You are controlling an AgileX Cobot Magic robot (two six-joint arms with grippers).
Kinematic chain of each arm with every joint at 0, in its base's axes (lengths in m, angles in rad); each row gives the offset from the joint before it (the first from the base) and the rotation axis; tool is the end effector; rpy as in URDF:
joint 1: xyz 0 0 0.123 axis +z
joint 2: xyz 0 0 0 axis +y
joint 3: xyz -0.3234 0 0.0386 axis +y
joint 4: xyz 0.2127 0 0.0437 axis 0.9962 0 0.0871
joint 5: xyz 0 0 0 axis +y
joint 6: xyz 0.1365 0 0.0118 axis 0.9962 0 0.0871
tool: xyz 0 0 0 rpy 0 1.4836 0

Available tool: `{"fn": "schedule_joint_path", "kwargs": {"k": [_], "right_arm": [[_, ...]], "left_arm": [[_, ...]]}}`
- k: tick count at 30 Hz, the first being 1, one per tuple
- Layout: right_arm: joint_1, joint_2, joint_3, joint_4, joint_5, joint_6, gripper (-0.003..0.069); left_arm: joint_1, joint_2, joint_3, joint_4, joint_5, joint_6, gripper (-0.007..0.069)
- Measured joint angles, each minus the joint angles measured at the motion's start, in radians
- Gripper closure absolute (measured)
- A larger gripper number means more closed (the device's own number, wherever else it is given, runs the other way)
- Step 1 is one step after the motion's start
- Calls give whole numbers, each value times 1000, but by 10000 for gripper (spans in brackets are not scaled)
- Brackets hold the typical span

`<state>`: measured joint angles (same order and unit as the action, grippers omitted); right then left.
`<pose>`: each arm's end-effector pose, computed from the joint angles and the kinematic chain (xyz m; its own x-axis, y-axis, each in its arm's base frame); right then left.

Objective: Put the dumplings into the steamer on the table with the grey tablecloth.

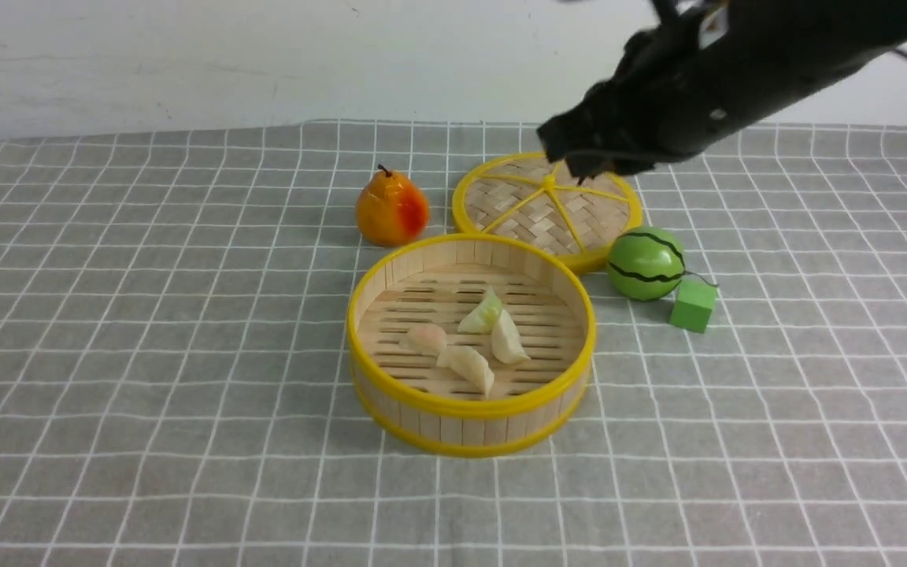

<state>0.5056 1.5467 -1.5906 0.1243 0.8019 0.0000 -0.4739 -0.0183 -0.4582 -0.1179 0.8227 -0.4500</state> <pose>0.2990 0.1795 0.4157 -0.5862 -0.2260 -0.7780 -0.4948 0.8603 0.1229 -0.0259 0.0000 0.2574 -0.4616 -0.3297 -0.8236 0.3425 0.7902 -0.5083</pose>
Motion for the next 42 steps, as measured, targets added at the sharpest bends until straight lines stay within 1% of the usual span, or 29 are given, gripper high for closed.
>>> {"fn": "schedule_joint_path", "kwargs": {"k": [1, 3, 4, 5, 6, 8, 10, 12, 14, 15, 19, 22, 42], "right_arm": [[3, -54, 58, 0, -27, 0, 664], [3, -164, 171, -1, -88, 0, 679], [3, -164, 171, -1, -88, 0, 679], [4, -219, 233, 0, -122, -12, 680], [4, -318, 346, 7, -178, -27, 680], [4, -385, 407, 12, -219, -41, 680], [4, -529, 546, 18, -295, -51, 680], [4, -643, 646, 18, -325, -54, 680], [4, -681, 673, 18, -328, -54, 680], [4, -753, 717, 18, -328, -55, 679], [4, -884, 775, 19, -327, -59, 678], [4, -930, 786, 19, -322, -59, 678], [4, -937, 791, 29, -302, -59, 670]], "left_arm": [[0, 6, 7, 5, -1, -9, 568], [0, 30, 12, 7, -11, -17, 566], [0, 36, 12, 7, -11, -18, 565], [0, 47, 13, 7, -13, -19, 565], [0, 69, 13, 7, -16, -21, 563], [0, 79, 13, 7, -17, -21, 561], [0, 93, 13, 7, -18, -21, 556], [0, 94, 13, 7, -19, -22, 554], [0, 96, 13, 7, -19, -21, 554], [0, 96, 13, 7, -19, -21, 552], [0, 99, 13, 7, -19, -21, 547], [0, 99, 13, 7, -19, -21, 543], [0, 99, 13, 7, -19, -21, 522]]}}
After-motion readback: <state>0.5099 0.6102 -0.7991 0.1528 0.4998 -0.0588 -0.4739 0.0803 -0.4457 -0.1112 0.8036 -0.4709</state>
